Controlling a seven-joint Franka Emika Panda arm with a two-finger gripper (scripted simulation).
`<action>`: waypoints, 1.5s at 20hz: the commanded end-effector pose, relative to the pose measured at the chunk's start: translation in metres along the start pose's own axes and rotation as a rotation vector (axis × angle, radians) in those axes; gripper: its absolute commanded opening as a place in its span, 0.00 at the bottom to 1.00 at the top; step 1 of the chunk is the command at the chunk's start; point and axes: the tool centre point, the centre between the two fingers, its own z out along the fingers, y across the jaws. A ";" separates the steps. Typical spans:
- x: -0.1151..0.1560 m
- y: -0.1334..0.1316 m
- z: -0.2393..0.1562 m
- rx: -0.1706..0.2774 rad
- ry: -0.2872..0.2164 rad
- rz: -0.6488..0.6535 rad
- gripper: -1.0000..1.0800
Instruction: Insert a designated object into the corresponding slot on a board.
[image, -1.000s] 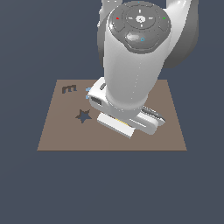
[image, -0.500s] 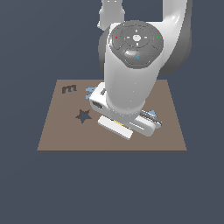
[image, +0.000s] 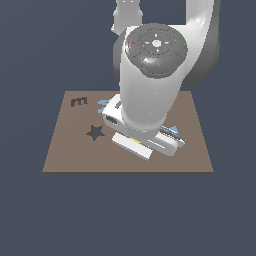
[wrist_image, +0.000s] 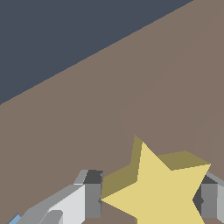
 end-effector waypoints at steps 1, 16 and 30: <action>0.000 0.000 0.000 0.000 0.000 0.000 0.00; -0.011 0.006 -0.001 0.000 0.000 -0.166 0.00; -0.033 0.030 -0.002 0.000 0.001 -0.608 0.00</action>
